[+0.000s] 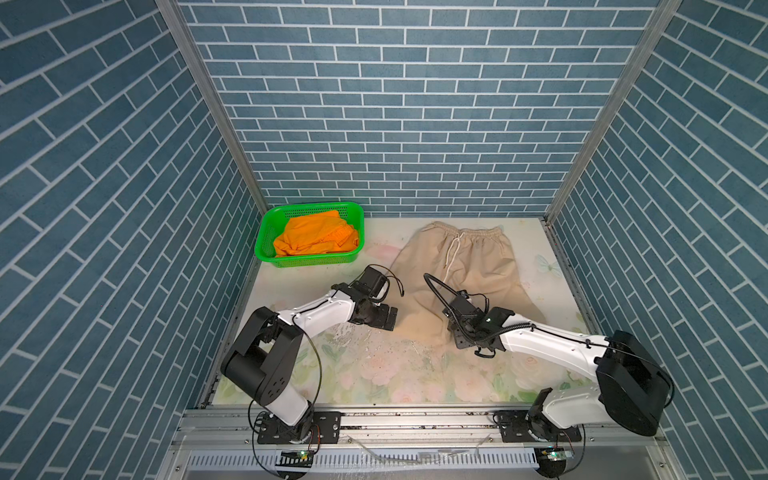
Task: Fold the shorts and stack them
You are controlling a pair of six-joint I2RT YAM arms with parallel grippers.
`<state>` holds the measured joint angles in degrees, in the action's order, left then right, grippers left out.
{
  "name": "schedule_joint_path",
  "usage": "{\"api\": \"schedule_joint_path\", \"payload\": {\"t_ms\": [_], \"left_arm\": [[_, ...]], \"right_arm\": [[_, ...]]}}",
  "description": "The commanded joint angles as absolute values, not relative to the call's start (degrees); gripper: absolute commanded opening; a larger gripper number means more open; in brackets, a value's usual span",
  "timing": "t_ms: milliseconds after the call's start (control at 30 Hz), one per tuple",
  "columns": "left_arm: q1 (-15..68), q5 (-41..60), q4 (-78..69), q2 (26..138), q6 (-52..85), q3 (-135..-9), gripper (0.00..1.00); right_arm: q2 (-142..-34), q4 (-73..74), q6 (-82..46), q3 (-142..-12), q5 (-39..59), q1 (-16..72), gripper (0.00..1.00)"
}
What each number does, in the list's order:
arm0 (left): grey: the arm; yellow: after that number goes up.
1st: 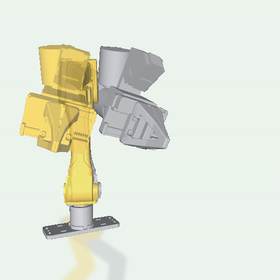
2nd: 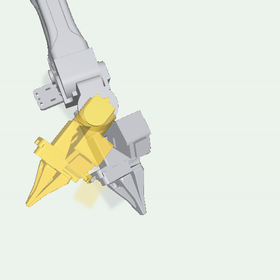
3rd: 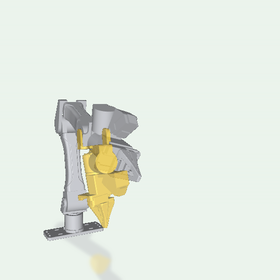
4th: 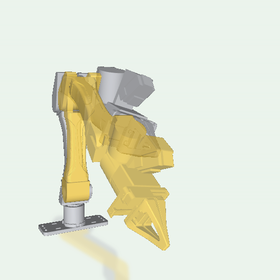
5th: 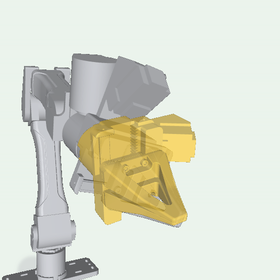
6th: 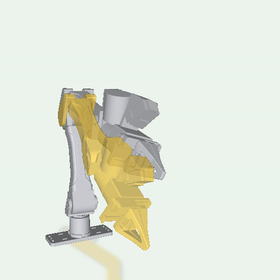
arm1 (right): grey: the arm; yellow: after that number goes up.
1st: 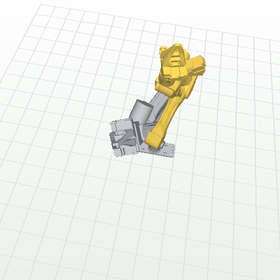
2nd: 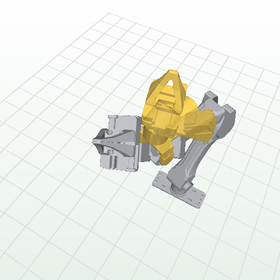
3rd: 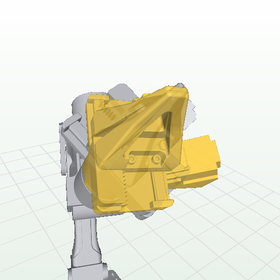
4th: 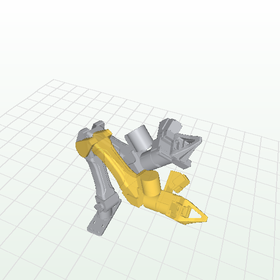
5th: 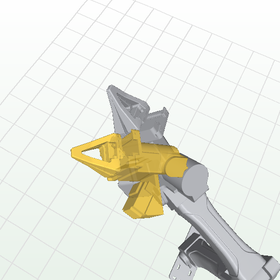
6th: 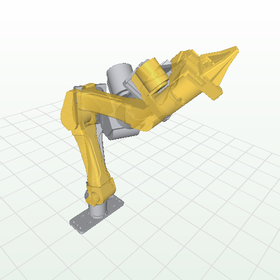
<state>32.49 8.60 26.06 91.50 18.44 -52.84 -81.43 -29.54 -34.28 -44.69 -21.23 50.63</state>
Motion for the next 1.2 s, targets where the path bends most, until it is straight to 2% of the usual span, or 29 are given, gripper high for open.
{"api": "schedule_joint_path", "payload": {"t_ms": [0,133,200,233,333,367,733,833,1033,1067,1100,1133,1167], "left_arm": [[32.0,7.9,27.8,90.3,18.6,-52.0,1.00],[32.0,7.9,27.7,90.2,18.7,-51.7,1.00],[32.0,7.9,27.6,90.2,18.8,-51.5,1.00],[32.0,7.9,27.6,90.2,18.8,-51.3,1.00],[31.9,7.8,28.0,90.3,18.6,-51.2,0.99],[32.0,7.7,28.3,90.3,18.5,-51.3,0.99],[31.9,8.3,31.9,90.1,15.1,-54.2,0.98],[31.9,8.8,32.2,90.0,14.7,-54.7,0.98],[31.9,9.9,33.0,90.9,13.7,-55.9,0.99],[31.9,10.3,33.2,90.9,13.5,-55.9,0.99],[31.9,10.4,33.4,91.0,13.4,-56.1,0.99],[31.9,10.4,33.5,91.0,13.3,-56.1,0.99],[31.8,10.5,33.6,91.0,13.2,-56.2,1.00]], "right_arm": [[-84.4,-21.7,-35.9,-45.3,-24.3,50.8,0.57],[-87.3,-18.9,-34.8,-45.9,-26.1,50.3,0.52],[-88.1,-18.8,-34.5,-46.1,-26.2,48.8,0.44],[-88.4,-19.1,-34.2,-46.3,-25.5,47.6,0.37],[-88.1,-21.8,-32.1,-47.4,-23.5,45.0,0.05],[-87.8,-23.2,-31.0,-48.1,-22.5,44.5,0.00],[-90.0,-56.1,-12.6,-66.3,13.4,34.0,0.00],[-91.1,-61.6,-9.4,-68.7,17.4,32.0,0.00],[-93.1,-65.5,-5.0,-71.6,19.1,28.0,0.00],[-93.2,-65.2,-4.4,-71.8,20.6,27.2,0.03],[-93.4,-65.1,-3.9,-71.9,22.3,26.5,0.14],[-94.2,-65.6,-2.7,-72.5,23.8,26.2,0.19],[-95.4,-66.3,-1.8,-73.4,23.6,26.2,0.32]]}}
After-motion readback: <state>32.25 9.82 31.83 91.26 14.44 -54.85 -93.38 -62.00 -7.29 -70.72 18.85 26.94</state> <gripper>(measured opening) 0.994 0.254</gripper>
